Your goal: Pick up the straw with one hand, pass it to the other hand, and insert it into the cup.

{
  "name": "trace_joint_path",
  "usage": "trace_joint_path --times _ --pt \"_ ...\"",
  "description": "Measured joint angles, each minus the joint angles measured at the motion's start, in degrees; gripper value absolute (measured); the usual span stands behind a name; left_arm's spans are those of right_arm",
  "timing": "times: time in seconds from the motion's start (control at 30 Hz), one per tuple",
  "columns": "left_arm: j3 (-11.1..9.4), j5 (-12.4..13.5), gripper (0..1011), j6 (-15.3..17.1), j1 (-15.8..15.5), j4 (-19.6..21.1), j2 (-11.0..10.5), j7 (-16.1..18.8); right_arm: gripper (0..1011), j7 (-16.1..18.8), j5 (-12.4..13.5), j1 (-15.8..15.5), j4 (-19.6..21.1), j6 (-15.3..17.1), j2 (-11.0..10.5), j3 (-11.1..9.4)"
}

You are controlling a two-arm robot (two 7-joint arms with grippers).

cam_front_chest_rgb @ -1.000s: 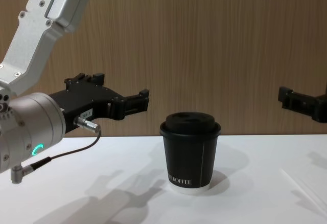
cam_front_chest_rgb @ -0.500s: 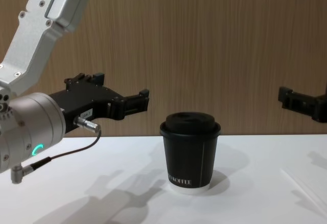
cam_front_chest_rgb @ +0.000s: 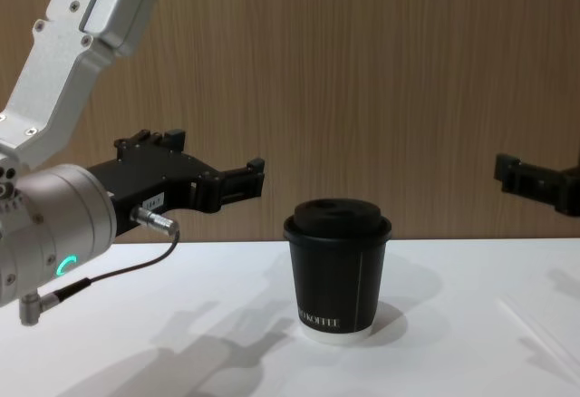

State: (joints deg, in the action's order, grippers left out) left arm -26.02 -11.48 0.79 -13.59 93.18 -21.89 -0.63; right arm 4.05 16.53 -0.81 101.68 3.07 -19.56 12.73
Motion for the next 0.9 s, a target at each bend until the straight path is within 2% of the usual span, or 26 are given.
trace_joint_path --times 0.13,0.3,0.43,0.47,0.63,0.67,0.9 --pt "0.0 0.0 1000 0.0 0.0 0.0 0.0 0.0 1001 0.3 0.4 0.1 0.9 2.1 -0.5 -0.4" --pt "0.0 0.0 1000 0.0 0.0 0.0 0.0 0.0 1001 1.0 1.4 0.4 2.7 6.4 -1.4 -1.2" --pt "0.0 0.0 1000 0.0 0.0 0.0 0.0 0.0 1001 1.7 2.7 0.7 4.5 11.4 -2.4 -2.0" --pt "0.0 0.0 1000 0.0 0.0 0.0 0.0 0.0 1001 1.7 2.7 0.7 4.5 11.4 -2.4 -2.0" --pt "0.0 0.0 1000 0.0 0.0 0.0 0.0 0.0 1001 2.3 4.2 0.9 6.6 17.2 -3.4 -3.1" --pt "0.0 0.0 1000 0.0 0.0 0.0 0.0 0.0 1001 2.4 4.7 0.9 7.3 19.2 -3.7 -3.4" --pt "0.0 0.0 1000 0.0 0.0 0.0 0.0 0.0 1001 2.6 6.6 0.4 9.6 26.7 -4.4 -4.6"
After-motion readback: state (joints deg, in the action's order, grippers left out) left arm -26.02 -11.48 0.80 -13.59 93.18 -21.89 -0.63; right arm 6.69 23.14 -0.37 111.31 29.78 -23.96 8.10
